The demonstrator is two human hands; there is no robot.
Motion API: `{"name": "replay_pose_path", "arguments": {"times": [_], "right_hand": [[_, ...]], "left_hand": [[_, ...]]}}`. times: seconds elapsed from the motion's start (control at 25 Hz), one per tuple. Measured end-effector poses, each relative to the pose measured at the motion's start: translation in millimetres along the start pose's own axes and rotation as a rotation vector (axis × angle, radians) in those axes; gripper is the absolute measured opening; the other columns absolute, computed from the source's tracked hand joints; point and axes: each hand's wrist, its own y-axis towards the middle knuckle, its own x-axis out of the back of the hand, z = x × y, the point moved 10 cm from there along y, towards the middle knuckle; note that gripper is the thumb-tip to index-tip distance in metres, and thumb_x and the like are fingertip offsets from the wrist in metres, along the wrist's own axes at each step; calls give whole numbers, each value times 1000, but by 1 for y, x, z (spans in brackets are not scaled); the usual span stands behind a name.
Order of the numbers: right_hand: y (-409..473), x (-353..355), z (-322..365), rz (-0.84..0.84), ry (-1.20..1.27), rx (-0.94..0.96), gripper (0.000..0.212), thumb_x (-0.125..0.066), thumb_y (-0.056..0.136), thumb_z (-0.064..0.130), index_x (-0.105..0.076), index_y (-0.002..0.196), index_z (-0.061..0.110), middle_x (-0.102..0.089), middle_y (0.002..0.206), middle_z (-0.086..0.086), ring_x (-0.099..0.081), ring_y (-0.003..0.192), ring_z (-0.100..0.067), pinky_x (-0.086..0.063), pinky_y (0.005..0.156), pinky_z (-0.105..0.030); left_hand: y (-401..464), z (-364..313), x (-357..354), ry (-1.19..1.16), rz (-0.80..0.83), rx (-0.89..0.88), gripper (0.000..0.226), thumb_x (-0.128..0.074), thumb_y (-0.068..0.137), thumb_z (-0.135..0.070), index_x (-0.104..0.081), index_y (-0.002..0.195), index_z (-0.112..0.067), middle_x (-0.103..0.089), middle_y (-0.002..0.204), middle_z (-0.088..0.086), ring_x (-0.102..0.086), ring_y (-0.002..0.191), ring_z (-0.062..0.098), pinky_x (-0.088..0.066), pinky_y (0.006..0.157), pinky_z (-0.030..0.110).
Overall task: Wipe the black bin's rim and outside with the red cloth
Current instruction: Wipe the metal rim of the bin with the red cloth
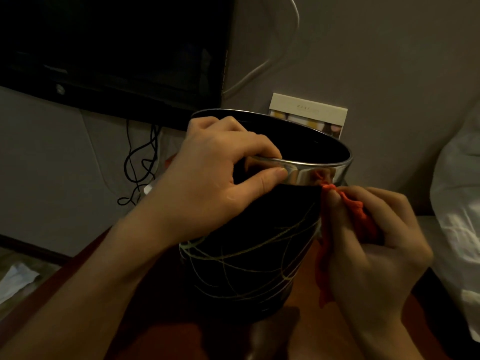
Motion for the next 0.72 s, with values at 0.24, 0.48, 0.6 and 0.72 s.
{"name": "replay_pose_path", "arguments": {"times": [0.24, 0.48, 0.6, 0.72], "right_hand": [[-11, -8, 14, 27, -79, 163, 16, -71, 96, 26, -72, 106, 14, -61, 102, -3, -58, 88, -5, -45, 78, -11], [-16, -11, 14, 22, -100, 172, 22, -70, 96, 23, -77, 101, 2, -59, 101, -3, -55, 88, -5, -40, 84, -5], [-15, -11, 12, 21, -85, 180, 23, -69, 96, 23, -77, 100, 1, -59, 101, -3, -56, 87, -5, -41, 82, -5], [-13, -8, 5, 10, -46, 116, 25, -68, 97, 24, -76, 100, 1, -61, 99, -5, -57, 86, -9, -42, 81, -8]], "left_hand": [[0, -16, -11, 89, 5, -60, 16, -54, 87, -42, -60, 100, -33, -57, 90, -20, -46, 98, -1, -21, 99, 30], [1, -8, -5, 38, 22, -63, 17, -56, 85, -43, -61, 100, -35, -55, 94, -18, -48, 102, -1, -24, 103, 31], [1, -5, -4, 19, 23, -59, 19, -56, 84, -45, -59, 101, -38, -55, 97, -18, -48, 103, -3, -25, 103, 31], [1, -5, -4, 17, 24, -50, 18, -55, 84, -46, -58, 101, -39, -54, 97, -18, -47, 104, -4, -24, 103, 28]]}}
